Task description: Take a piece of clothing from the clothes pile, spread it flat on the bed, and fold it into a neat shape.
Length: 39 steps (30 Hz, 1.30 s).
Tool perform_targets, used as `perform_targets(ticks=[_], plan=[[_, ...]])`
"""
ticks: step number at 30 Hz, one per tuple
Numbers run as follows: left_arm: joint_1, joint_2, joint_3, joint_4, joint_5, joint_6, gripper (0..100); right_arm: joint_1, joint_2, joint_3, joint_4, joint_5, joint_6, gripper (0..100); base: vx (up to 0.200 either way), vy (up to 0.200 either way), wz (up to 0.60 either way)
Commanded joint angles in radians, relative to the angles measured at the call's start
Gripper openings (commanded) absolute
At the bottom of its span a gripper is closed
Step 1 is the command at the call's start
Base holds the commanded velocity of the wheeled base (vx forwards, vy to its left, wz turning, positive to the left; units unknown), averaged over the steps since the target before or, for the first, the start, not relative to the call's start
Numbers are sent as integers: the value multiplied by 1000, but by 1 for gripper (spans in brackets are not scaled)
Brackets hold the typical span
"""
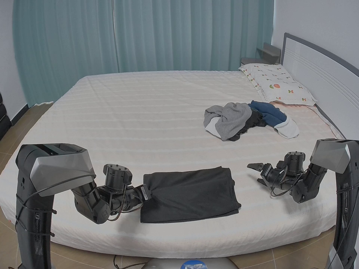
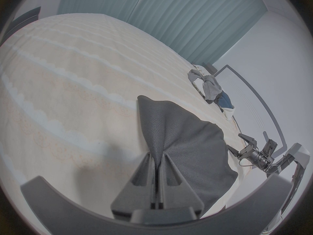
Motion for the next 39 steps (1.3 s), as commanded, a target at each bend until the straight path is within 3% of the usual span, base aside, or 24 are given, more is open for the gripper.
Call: perform_targets(ticks=[1, 24, 39], plan=[[9, -9, 4, -1, 0, -2, 0, 0, -3, 1, -1, 0, 1, 100, 0, 200, 0], [36, -27, 32, -1, 2, -22, 0, 70, -43, 76, -51, -3, 2, 100, 0, 200, 0], [50, -27, 38, 1, 5, -21, 0, 65, -43, 76, -51, -7, 1, 100, 0, 200, 0]])
